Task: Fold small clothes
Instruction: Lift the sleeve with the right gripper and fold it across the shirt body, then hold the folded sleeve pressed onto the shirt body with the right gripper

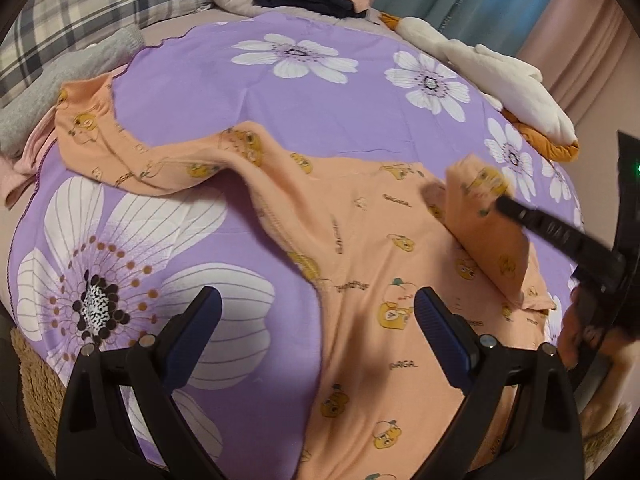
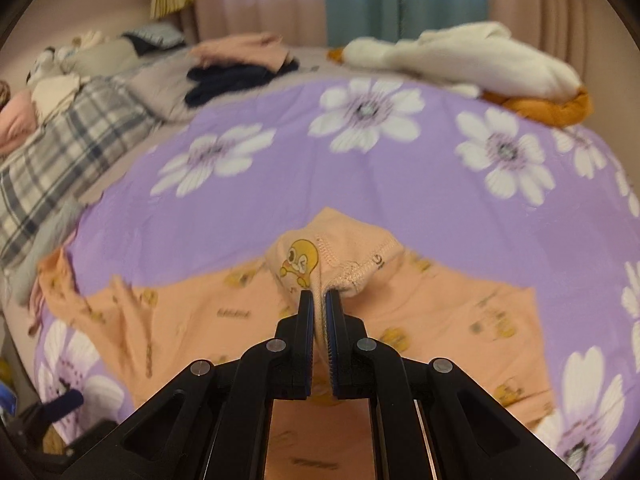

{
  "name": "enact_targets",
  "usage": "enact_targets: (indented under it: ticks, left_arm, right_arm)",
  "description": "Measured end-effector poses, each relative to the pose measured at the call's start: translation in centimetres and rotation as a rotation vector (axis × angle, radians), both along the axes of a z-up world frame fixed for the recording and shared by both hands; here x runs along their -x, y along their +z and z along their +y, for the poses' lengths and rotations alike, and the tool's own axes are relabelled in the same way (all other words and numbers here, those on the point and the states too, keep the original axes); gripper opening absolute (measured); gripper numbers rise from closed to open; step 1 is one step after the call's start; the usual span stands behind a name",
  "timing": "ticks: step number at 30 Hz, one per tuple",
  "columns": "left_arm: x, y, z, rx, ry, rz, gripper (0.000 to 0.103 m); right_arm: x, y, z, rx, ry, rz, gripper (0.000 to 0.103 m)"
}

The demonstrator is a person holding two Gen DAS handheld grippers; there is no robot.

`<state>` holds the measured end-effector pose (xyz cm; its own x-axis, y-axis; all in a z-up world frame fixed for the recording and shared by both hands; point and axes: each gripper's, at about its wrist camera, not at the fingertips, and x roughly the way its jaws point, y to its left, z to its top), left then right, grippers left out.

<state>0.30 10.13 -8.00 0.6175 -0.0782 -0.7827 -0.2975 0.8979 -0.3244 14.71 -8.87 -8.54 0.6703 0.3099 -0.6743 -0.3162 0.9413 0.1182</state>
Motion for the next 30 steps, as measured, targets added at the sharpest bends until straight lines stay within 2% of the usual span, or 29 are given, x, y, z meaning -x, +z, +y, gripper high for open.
enact_targets:
  ticks: [6,13,30]
  left_arm:
    - [0.0,-0.5,0.1,0.017,-0.013,0.007,0.097]
    - [0.2,-0.5,1.0,0.038,-0.006,-0.003,0.097]
    - [-0.2,-1.5,1.5,0.079,-0.006,0.004,0.097]
  right_arm:
    - [0.6,-2.9,1.9,-0.009,0.027,0.095,0.007]
    - [0.6,-5.0,3.1,0.019,0.014,0.153,0.007]
    - [0.7,-5.8,2.8,-0.004,0.006,0.161,0.007]
